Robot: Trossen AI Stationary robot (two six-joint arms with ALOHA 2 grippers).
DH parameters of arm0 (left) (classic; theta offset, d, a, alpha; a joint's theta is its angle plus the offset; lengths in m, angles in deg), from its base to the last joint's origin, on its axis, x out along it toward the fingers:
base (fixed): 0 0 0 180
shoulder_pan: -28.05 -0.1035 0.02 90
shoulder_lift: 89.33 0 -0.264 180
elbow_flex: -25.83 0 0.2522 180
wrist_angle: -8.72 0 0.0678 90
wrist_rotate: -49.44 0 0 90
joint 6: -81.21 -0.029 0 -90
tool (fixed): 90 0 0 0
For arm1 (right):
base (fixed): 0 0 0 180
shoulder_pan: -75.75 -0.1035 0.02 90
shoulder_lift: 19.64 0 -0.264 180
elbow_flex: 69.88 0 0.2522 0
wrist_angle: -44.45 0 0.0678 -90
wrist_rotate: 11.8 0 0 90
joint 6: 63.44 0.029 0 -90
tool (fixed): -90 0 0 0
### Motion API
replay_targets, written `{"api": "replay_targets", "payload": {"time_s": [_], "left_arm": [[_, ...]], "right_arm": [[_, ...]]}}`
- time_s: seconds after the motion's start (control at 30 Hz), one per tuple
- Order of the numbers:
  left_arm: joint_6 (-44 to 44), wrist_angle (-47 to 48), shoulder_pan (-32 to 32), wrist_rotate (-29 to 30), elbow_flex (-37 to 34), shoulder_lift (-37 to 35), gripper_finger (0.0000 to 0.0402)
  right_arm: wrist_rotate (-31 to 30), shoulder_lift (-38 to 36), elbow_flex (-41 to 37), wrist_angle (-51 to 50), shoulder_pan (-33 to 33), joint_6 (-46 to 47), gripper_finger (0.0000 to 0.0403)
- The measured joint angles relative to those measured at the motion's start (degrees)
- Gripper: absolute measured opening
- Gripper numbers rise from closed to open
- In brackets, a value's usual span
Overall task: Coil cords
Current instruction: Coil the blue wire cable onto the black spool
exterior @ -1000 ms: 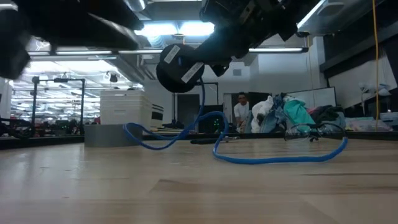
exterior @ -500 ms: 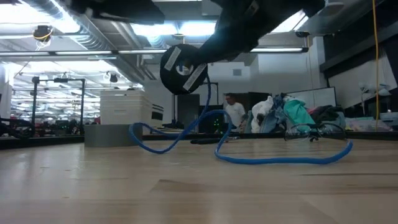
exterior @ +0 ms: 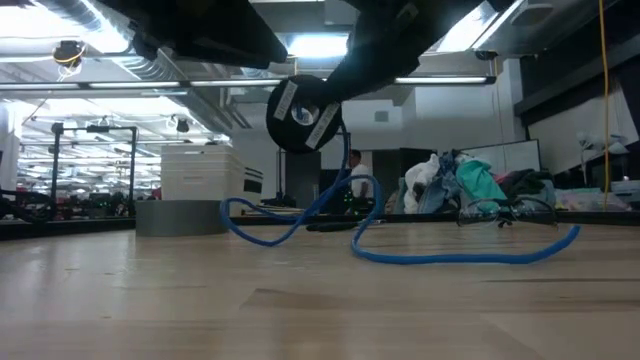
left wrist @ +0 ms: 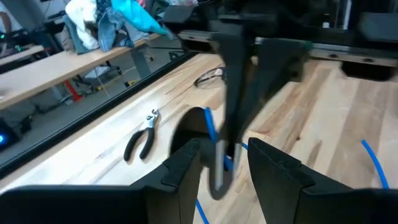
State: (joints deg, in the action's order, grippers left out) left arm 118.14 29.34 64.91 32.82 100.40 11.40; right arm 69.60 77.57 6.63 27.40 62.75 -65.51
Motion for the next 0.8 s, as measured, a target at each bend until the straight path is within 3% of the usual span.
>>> {"api": "replay_targets", "payload": {"time_s": [0.33, 0.8], "left_arm": [[5.2, 0.2, -0.4, -0.7, -2.2, 0.0, 0.0127], [2.1, 0.0, -2.0, -4.1, -3.2, 0.0, 0.0127]], "right_arm": [[0.7, 0.0, 1.1, -0.8, -0.9, -2.8, 0.0002], [3.2, 0.0, 1.1, -1.2, -0.8, -5.7, 0.0001]]}}
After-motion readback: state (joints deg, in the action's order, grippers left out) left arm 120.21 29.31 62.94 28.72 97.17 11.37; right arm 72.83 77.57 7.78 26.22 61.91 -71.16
